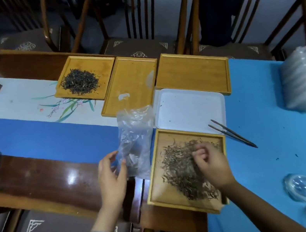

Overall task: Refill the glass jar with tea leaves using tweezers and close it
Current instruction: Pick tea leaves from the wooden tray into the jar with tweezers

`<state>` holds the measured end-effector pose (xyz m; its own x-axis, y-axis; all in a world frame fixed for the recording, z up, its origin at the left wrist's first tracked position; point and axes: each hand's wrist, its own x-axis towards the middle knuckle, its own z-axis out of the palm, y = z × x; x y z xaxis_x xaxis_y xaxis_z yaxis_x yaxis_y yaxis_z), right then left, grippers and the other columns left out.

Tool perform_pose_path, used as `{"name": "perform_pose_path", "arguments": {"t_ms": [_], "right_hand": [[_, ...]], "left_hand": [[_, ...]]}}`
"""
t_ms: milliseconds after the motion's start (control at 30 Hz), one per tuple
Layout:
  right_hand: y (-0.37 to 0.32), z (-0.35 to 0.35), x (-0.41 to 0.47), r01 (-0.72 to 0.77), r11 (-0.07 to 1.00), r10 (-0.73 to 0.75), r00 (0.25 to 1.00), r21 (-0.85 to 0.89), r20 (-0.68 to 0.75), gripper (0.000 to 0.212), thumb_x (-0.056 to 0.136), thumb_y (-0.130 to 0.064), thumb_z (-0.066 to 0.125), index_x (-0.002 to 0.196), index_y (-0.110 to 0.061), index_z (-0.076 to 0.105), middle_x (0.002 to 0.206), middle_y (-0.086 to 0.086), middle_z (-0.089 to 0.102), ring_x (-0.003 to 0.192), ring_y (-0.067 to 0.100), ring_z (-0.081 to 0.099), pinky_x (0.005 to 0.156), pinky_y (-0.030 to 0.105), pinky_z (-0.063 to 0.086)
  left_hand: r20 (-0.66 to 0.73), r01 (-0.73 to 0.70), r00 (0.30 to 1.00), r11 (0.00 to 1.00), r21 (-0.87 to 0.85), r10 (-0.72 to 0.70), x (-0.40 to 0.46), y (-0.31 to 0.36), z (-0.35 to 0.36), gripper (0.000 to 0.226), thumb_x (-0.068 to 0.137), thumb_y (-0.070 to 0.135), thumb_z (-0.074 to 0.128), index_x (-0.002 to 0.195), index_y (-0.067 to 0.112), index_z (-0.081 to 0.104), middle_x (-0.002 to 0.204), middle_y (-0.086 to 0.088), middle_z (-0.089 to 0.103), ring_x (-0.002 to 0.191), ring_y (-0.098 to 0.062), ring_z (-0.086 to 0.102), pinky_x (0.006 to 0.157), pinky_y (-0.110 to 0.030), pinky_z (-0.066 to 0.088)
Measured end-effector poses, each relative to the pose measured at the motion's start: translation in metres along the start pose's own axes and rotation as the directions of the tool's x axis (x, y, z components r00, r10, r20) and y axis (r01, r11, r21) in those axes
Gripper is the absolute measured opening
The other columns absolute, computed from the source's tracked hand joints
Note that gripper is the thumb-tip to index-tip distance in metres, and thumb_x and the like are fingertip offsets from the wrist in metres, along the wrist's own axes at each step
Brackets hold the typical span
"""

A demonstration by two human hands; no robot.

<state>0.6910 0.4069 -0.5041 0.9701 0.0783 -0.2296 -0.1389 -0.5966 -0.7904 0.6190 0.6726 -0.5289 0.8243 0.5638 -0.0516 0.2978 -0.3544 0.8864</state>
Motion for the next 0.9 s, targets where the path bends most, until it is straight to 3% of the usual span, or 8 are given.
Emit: {"name": "perform_pose_path", "arguments": {"t_ms": [133, 200, 333, 400, 500, 633, 733, 900], "right_hand": [[0.050, -0.041, -0.024, -0.092, 0.991, 0.082, 0.992, -0.098, -0.098, 0.013, 0.091, -0.015, 0.057, 0.103, -0.012, 0.059, 0.079, -0.003, 0.061, 0.074, 0.018, 0.060, 0.059, 0.024, 0.040], [0.073, -0.051, -0.034, -0.154, 0.974, 0.140, 0.986, -0.164, -0.093, 0.017, 0.092, -0.018, 0.057, 0.106, -0.009, 0.058, 0.085, 0.001, 0.062, 0.079, 0.021, 0.060, 0.062, 0.029, 0.039], [0.099, -0.057, -0.049, -0.278, 0.933, 0.292, 0.956, -0.231, 0.032, 0.036, 0.094, -0.033, 0.055, 0.119, -0.007, 0.052, 0.091, 0.005, 0.060, 0.076, 0.016, 0.054, 0.063, 0.027, 0.035], [0.102, -0.054, -0.054, -0.252, 0.928, 0.293, 0.949, -0.275, 0.117, 0.036, 0.096, -0.035, 0.052, 0.120, -0.009, 0.050, 0.078, 0.002, 0.058, 0.071, 0.016, 0.053, 0.056, 0.028, 0.033], [0.098, -0.049, -0.057, -0.177, 0.935, 0.243, 0.951, -0.308, 0.191, 0.028, 0.097, -0.034, 0.049, 0.115, -0.012, 0.045, 0.063, 0.004, 0.054, 0.059, 0.020, 0.052, 0.050, 0.031, 0.033], [0.092, -0.042, -0.056, -0.063, 0.896, 0.180, 0.956, -0.439, 0.231, 0.026, 0.097, -0.032, 0.047, 0.109, -0.011, 0.036, 0.068, 0.003, 0.049, 0.062, 0.024, 0.048, 0.052, 0.034, 0.033], [0.092, -0.038, -0.057, -0.066, 0.907, 0.175, 0.957, -0.416, 0.230, 0.020, 0.097, -0.024, 0.044, 0.107, -0.009, 0.035, 0.064, -0.001, 0.042, 0.055, 0.018, 0.043, 0.048, 0.033, 0.028], [0.092, -0.036, -0.060, -0.080, 0.916, 0.182, 0.956, -0.394, 0.228, 0.015, 0.098, -0.023, 0.043, 0.104, -0.013, 0.032, 0.065, -0.001, 0.046, 0.053, 0.014, 0.044, 0.041, 0.025, 0.023]], "left_hand": [[0.124, -0.004, 0.992, 0.998, -0.057, 0.011, -0.029, 0.019, 0.026, 0.018, 0.095, 0.004, 0.059, 0.101, 0.021, 0.062, 0.093, 0.004, 0.066, 0.080, 0.000, 0.064, 0.069, -0.010, 0.048], [0.195, 0.004, 0.981, 1.000, 0.005, -0.005, -0.040, 0.018, 0.038, 0.014, 0.095, 0.006, 0.059, 0.100, 0.018, 0.064, 0.089, 0.007, 0.068, 0.078, -0.001, 0.065, 0.065, -0.010, 0.048], [0.219, -0.045, 0.976, 0.982, 0.185, 0.004, -0.055, 0.007, 0.056, 0.019, 0.092, 0.011, 0.064, 0.111, 0.016, 0.063, 0.105, 0.006, 0.065, 0.097, -0.012, 0.062, 0.086, -0.030, 0.050], [0.214, 0.024, 0.974, 0.979, 0.203, -0.069, -0.057, 0.000, 0.063, 0.026, 0.093, 0.011, 0.063, 0.119, 0.011, 0.060, 0.112, -0.003, 0.065, 0.104, -0.021, 0.062, 0.093, -0.042, 0.050], [0.224, 0.096, 0.963, 0.969, 0.227, -0.147, -0.057, -0.008, 0.070, 0.030, 0.093, 0.009, 0.061, 0.123, 0.007, 0.057, 0.117, -0.011, 0.066, 0.108, -0.028, 0.063, 0.095, -0.048, 0.051], [0.206, 0.124, 0.963, 0.965, 0.232, -0.174, -0.054, -0.009, 0.074, 0.028, 0.093, 0.006, 0.060, 0.121, 0.008, 0.057, 0.116, -0.013, 0.066, 0.106, -0.029, 0.064, 0.093, -0.050, 0.051], [0.204, 0.156, 0.957, 0.959, 0.239, -0.206, -0.052, -0.009, 0.073, 0.027, 0.092, 0.005, 0.061, 0.119, 0.010, 0.057, 0.114, -0.011, 0.067, 0.105, -0.028, 0.064, 0.093, -0.048, 0.051], [0.214, 0.150, 0.956, 0.962, 0.229, -0.200, -0.053, -0.004, 0.070, 0.026, 0.091, 0.003, 0.062, 0.113, 0.016, 0.056, 0.106, -0.003, 0.066, 0.099, -0.023, 0.064, 0.089, -0.044, 0.052]]}}
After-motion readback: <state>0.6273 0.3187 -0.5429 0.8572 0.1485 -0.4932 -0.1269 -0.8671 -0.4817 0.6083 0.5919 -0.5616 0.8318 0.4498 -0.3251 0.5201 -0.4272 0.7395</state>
